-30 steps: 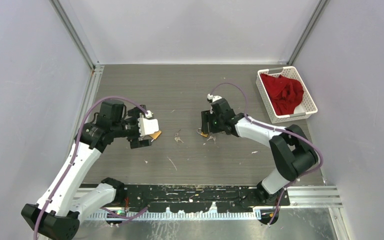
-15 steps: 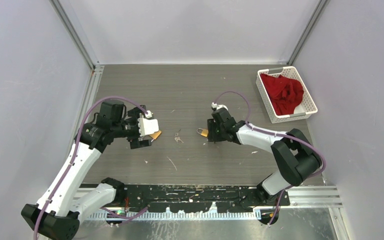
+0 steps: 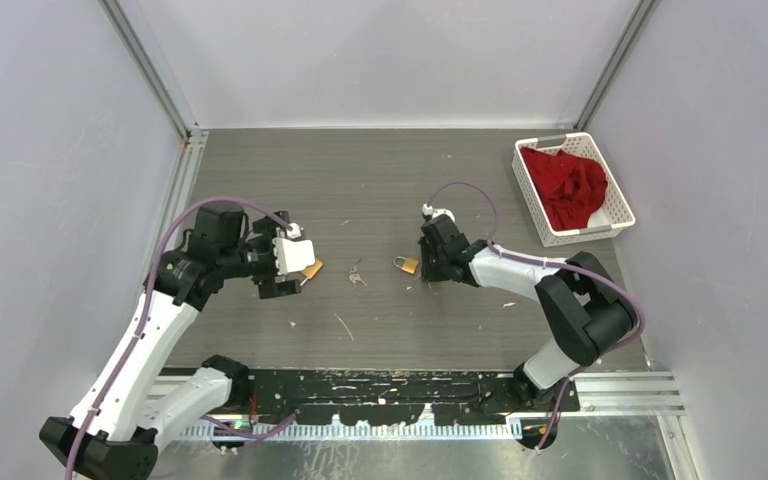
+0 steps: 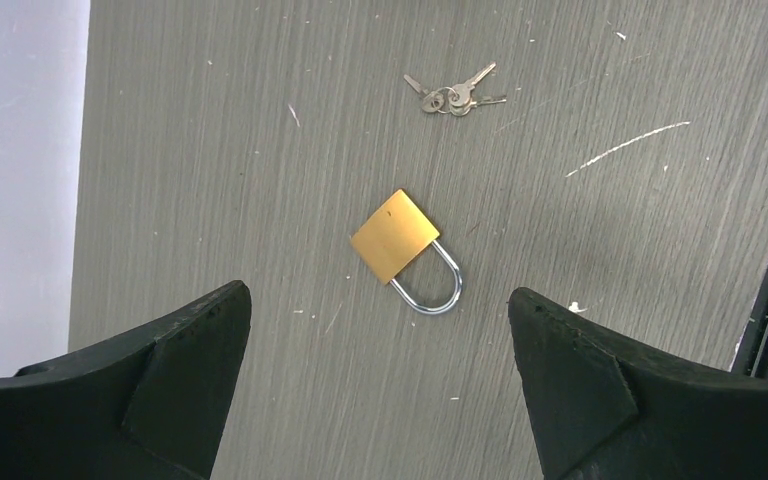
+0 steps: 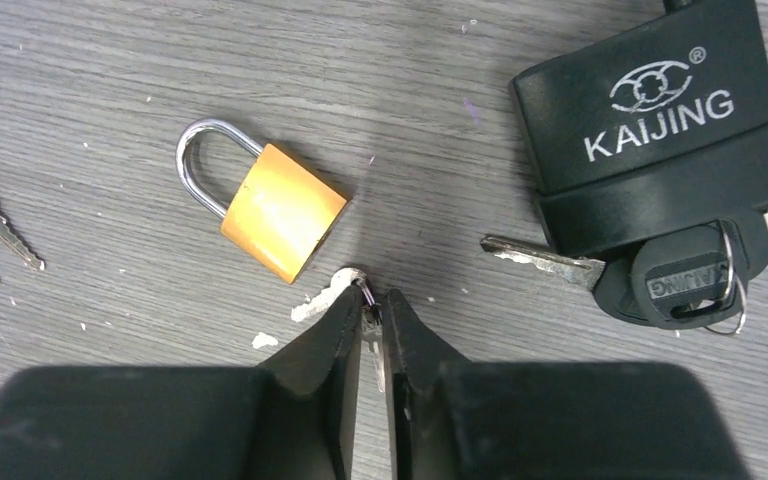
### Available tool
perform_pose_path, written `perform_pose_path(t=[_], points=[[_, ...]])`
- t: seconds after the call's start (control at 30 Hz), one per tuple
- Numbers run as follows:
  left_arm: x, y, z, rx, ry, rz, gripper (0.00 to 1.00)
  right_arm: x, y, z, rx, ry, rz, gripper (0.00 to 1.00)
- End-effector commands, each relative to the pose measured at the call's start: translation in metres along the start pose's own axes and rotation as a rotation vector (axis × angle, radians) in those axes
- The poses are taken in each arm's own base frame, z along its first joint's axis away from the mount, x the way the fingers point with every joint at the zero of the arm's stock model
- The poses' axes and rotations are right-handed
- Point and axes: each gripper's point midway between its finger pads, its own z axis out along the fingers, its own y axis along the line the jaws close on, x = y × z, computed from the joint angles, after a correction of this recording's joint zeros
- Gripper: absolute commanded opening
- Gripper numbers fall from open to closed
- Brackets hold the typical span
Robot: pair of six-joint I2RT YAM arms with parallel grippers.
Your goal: Unlock with the key
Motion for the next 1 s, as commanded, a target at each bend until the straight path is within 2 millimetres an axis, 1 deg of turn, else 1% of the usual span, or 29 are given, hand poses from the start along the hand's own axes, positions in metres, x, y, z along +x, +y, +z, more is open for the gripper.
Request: perform_pose_path(t=[0.0,0.1,0.3,0.37,0.47,0.57,0.6,0.67,0.73,0.87,0.97], points=[[-0.015,0.004,-0.006,-0.017,-0.050,0.012,1.00,-0.007,0.006,-0.001,-0.014,-0.031,0.004,0.12],[-0.016,0.003,-0.007,-0.012,-0.054,0.010,0.99,-0.006,0.008,-0.005,-0.024,-0.032,-0.003,0.01],[-0.018,-0.007,-0.006,0.022,-0.074,-0.046,1.00,-0.003,0.024,-0.018,-0.118,-0.024,0.010,0.01],[-0.020,-0.017,-0.005,0.049,-0.098,-0.081,0.99,-0.004,0.032,-0.027,-0.165,-0.034,0.022,0.01],[-0.025,-0.032,-0.003,0.083,-0.144,-0.202,0.99,-0.006,0.047,-0.041,-0.241,-0.046,0.038,0.01],[-0.028,-0.053,-0.002,0.146,-0.183,-0.297,0.99,-0.009,0.065,-0.059,-0.321,-0.069,0.035,0.01],[-0.030,-0.062,-0.001,0.178,-0.205,-0.311,0.99,-0.010,0.073,-0.068,-0.355,-0.082,0.032,0.01],[-0.033,-0.071,-0.002,0.207,-0.244,-0.300,0.99,-0.014,0.088,-0.082,-0.418,-0.101,0.020,0.01],[-0.038,-0.074,-0.002,0.211,-0.291,-0.260,0.99,-0.019,0.108,-0.100,-0.491,-0.125,-0.006,0.01],[-0.049,-0.068,0.002,0.183,-0.384,-0.200,0.92,-0.027,0.148,-0.137,-0.621,-0.152,-0.063,0.01],[-0.053,-0.065,0.010,0.184,-0.405,-0.204,0.89,-0.034,0.175,-0.164,-0.707,-0.169,-0.082,0.01]])
